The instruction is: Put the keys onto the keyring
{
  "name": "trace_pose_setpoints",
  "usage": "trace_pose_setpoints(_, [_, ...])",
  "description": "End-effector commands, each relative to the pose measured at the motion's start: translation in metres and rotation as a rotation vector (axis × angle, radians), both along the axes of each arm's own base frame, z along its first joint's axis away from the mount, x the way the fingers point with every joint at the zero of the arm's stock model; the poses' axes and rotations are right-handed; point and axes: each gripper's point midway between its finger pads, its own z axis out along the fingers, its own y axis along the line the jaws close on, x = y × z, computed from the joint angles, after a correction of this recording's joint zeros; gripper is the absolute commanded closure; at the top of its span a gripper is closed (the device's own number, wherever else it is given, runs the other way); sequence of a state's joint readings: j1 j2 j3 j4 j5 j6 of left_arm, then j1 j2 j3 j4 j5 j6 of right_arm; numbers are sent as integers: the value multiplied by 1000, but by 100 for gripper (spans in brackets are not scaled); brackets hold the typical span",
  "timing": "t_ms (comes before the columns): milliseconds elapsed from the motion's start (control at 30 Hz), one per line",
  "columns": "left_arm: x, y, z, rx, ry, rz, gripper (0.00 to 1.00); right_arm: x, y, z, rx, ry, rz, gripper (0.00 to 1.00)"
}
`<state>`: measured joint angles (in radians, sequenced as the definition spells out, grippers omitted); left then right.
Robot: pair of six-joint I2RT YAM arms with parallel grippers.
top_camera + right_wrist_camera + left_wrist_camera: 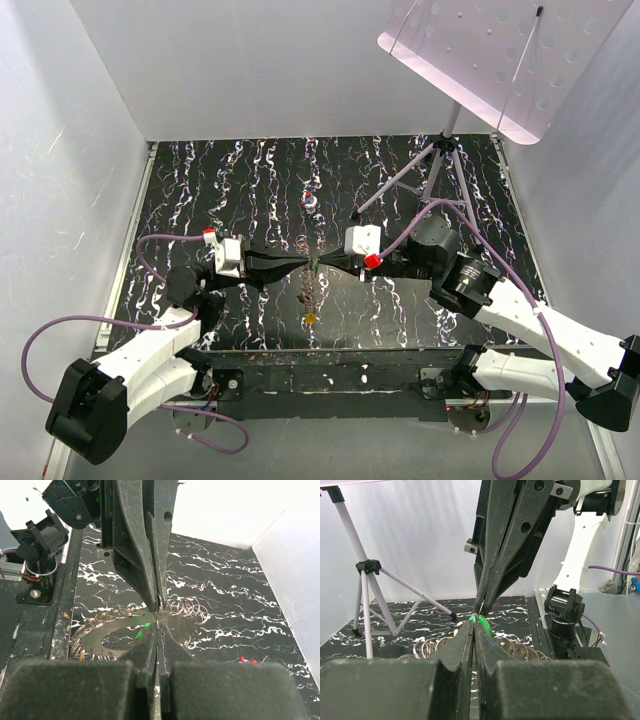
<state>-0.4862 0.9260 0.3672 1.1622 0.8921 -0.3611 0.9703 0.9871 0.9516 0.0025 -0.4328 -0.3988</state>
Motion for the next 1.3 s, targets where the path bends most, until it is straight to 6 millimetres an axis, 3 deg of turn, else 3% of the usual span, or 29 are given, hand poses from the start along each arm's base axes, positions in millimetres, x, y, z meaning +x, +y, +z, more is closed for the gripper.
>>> trace_pose_setpoints(0, [-3, 3, 11, -30, -41, 4, 100, -5, 0, 29, 76, -48, 16, 99])
trace_pose_setpoints(1267, [-5, 2, 10, -27, -42, -15, 100, -2, 3, 25, 72, -34, 9, 99])
